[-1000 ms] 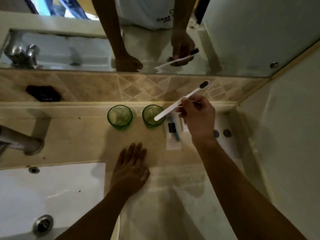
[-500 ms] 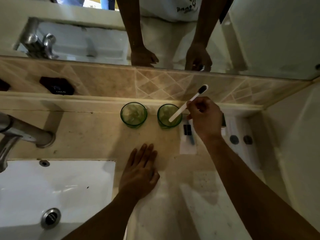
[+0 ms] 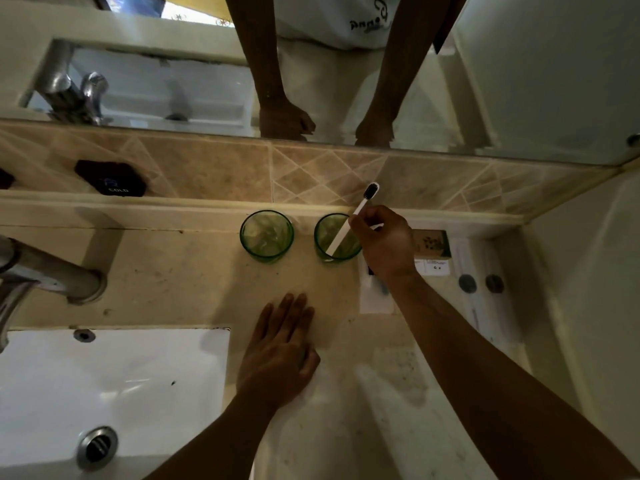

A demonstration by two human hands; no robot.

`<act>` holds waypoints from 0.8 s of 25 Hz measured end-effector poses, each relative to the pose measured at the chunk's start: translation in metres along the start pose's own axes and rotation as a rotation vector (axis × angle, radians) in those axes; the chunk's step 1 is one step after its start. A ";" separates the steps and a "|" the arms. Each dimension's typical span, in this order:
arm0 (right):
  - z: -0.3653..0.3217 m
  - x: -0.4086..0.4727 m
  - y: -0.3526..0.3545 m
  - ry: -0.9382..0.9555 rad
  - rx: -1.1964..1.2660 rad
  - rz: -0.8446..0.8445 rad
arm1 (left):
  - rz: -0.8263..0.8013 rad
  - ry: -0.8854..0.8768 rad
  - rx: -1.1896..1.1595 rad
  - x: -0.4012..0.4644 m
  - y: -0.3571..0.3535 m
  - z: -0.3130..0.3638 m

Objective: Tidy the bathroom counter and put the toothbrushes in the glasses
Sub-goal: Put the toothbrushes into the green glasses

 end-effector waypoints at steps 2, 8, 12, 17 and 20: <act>-0.002 0.001 -0.001 0.042 -0.028 0.006 | -0.007 -0.001 0.001 -0.001 0.000 0.000; -0.006 0.003 -0.003 0.132 -0.151 0.002 | 0.003 -0.006 -0.012 -0.001 0.000 0.000; -0.005 0.001 0.000 0.101 -0.159 0.052 | 0.012 0.002 -0.014 -0.001 0.001 0.000; -0.002 -0.002 0.005 0.028 -0.118 0.064 | 0.011 -0.002 0.004 -0.001 0.001 0.000; 0.000 -0.001 0.006 -0.018 -0.117 0.059 | 0.017 -0.002 0.008 -0.001 0.001 0.000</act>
Point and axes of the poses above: each hand's wrist, its own x-axis towards the middle knuckle, its own y-axis out of the back of the hand, z = x × y, the point moved 5 cm from there along x, towards the middle knuckle, and after that the axes turned 15 degrees about x, right-handed, at the moved point
